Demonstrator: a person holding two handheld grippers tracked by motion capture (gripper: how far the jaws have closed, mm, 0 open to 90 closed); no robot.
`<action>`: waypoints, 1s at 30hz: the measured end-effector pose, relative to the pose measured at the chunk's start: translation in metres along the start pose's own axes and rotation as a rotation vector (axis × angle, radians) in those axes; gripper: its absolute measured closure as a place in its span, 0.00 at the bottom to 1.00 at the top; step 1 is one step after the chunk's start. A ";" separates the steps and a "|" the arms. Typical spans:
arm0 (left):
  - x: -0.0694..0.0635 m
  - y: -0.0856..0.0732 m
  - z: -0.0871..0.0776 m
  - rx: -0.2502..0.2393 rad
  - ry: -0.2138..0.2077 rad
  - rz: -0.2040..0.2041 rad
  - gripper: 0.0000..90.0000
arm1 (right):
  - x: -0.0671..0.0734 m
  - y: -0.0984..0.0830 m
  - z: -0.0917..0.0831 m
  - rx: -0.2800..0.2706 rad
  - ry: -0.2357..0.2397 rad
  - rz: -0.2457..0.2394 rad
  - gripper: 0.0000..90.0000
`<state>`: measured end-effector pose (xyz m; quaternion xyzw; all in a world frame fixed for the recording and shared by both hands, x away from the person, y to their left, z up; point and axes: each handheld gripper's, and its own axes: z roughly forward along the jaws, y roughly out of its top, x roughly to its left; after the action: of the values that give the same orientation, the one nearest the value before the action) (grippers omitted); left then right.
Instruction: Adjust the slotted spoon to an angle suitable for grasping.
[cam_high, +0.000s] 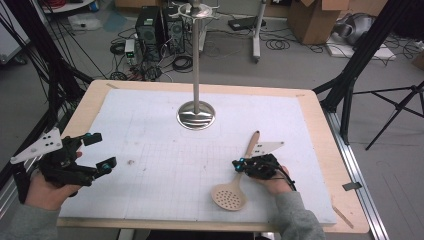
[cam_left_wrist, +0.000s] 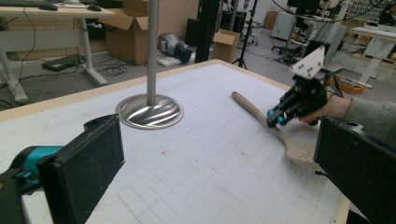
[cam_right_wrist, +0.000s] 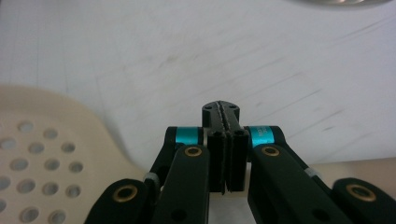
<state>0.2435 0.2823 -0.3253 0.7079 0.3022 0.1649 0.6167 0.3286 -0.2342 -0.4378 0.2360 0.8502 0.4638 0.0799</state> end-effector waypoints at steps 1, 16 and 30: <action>0.000 0.000 0.000 0.001 0.000 0.002 0.02 | -0.003 0.001 -0.006 -0.011 -0.013 0.010 1.00; 0.001 -0.001 -0.001 0.001 0.007 -0.001 0.02 | -0.032 -0.010 -0.031 0.050 -0.160 0.058 1.00; 0.001 -0.001 -0.004 0.001 0.016 -0.003 0.02 | -0.041 -0.019 -0.015 0.094 -0.185 0.079 1.00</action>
<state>0.2415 0.2866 -0.3260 0.7064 0.3081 0.1694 0.6143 0.3532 -0.2738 -0.4486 0.3144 0.8501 0.4024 0.1287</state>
